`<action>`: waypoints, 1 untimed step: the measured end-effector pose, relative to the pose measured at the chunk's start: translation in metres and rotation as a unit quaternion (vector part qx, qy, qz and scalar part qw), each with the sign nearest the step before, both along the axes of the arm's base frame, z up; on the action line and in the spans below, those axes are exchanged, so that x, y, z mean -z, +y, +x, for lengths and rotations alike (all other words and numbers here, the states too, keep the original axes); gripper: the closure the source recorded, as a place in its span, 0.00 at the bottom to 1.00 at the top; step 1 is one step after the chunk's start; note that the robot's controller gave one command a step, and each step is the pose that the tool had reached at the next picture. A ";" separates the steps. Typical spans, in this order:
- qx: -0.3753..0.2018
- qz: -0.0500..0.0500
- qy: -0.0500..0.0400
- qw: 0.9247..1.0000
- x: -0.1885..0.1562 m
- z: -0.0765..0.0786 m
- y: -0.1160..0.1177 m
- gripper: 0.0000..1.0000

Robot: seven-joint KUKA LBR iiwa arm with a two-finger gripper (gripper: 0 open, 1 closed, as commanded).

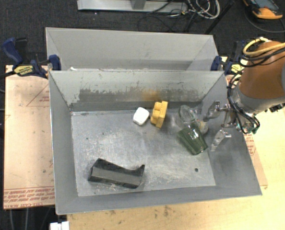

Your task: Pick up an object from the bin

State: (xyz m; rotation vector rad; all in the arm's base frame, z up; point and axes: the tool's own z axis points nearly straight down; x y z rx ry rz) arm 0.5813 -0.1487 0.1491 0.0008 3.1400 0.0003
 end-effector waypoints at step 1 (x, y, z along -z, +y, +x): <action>-0.014 0.000 0.000 1.000 0.039 0.029 0.017 1.00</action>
Offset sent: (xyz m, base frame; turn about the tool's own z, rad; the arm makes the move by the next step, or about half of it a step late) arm 0.0000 0.0000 0.0000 0.0000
